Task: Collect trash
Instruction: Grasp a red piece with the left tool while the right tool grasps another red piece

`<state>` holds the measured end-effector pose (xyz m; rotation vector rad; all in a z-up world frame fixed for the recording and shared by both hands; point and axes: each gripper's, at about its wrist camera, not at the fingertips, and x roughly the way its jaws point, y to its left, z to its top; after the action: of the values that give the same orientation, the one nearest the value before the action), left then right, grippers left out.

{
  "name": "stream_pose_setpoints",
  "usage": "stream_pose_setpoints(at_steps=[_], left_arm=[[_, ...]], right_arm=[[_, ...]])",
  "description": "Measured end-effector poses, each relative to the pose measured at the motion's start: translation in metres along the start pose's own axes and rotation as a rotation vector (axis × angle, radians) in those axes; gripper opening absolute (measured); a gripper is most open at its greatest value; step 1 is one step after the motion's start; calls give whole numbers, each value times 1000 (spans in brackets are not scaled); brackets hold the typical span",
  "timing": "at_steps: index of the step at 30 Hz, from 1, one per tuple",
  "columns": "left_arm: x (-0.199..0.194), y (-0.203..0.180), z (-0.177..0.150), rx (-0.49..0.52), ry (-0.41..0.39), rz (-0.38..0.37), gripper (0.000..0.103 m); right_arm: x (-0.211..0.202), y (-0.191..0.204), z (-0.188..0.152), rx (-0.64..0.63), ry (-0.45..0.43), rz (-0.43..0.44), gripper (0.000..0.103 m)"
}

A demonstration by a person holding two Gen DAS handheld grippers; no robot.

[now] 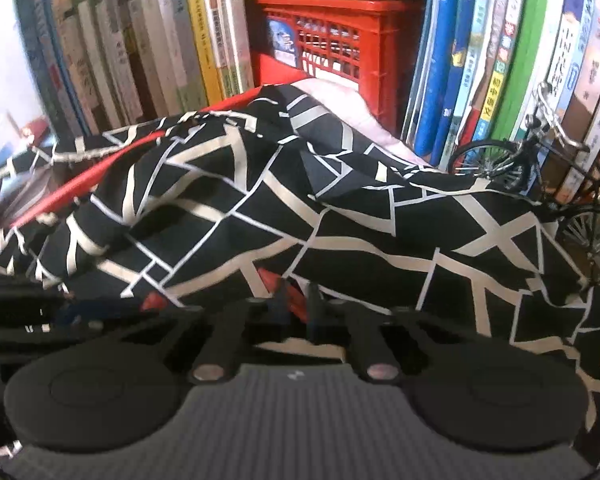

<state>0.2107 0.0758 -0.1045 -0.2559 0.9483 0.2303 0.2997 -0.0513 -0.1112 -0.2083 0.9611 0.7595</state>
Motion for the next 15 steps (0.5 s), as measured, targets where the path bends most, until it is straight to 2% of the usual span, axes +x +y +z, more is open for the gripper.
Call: stream_pose_setpoints(at_steps=[8, 11, 13, 15], left_arm=[[-4, -4, -3, 10, 3, -15, 9], [-5, -5, -4, 16, 6, -19, 9], [-6, -5, -5, 18, 6, -17, 9], [-7, -4, -5, 20, 8, -14, 9]], right_arm=[[-27, 5, -15, -16, -24, -6, 5], [-29, 6, -17, -25, -17, -22, 9], [-26, 5, -15, -21, -23, -32, 19], [-22, 5, -11, -3, -39, -31, 39]])
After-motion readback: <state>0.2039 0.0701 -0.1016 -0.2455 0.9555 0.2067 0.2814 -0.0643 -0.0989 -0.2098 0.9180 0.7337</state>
